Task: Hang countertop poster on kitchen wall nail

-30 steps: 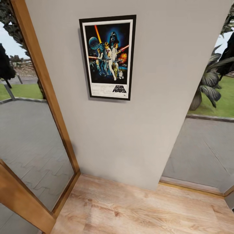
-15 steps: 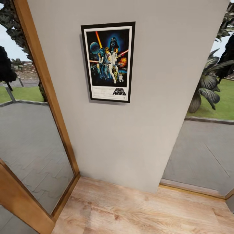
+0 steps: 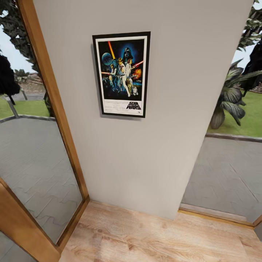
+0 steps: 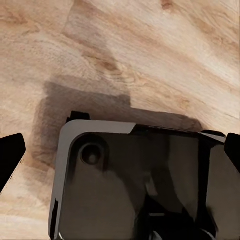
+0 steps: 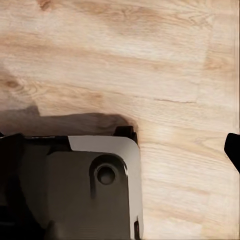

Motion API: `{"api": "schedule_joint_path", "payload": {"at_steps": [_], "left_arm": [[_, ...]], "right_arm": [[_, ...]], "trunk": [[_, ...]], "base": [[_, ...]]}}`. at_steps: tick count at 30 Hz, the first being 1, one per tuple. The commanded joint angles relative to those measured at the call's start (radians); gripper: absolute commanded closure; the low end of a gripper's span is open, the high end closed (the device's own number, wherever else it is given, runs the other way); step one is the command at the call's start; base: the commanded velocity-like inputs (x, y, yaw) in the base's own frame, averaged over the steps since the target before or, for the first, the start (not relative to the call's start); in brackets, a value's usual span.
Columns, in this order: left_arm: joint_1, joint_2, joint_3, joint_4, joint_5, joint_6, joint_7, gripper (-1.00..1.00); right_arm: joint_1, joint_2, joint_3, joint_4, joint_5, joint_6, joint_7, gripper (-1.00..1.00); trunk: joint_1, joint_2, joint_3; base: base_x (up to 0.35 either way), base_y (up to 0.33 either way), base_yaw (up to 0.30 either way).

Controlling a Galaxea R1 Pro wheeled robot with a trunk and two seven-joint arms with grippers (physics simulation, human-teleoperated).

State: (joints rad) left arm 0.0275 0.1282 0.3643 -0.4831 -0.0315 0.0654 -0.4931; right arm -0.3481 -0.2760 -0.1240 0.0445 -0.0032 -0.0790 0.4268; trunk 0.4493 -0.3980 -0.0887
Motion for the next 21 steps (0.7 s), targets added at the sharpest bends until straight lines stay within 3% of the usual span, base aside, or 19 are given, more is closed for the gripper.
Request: {"api": "schedule_joint_path", "payload": {"at_steps": [1, 7, 21], "left_arm": [[0.0, -0.001, 0.006, 0.009, -0.004, -0.012, -0.007, -1.0], [0.0, -0.001, 0.007, 0.074, -0.006, -0.119, -0.007, -1.0], [0.0, 0.001, 0.007, 0.104, -0.006, -0.158, -0.007, -1.0]], "right_arm": [[-0.002, 0.003, -0.006, 0.005, 0.0, -0.006, -0.004, -1.0], [-0.002, 0.014, -0.006, 0.005, 0.0, -0.004, -0.031, -1.0], [-0.002, 0.02, -0.006, 0.005, 0.0, -0.004, -0.036, -1.0]], "trunk": [[0.001, -0.002, 0.0], [0.001, -0.002, 0.005], [0.001, -0.002, 0.006]], "base": [[0.0, 0.0, 0.0], [0.0, 0.0, 0.006], [0.0, 0.0, 0.0]]}}
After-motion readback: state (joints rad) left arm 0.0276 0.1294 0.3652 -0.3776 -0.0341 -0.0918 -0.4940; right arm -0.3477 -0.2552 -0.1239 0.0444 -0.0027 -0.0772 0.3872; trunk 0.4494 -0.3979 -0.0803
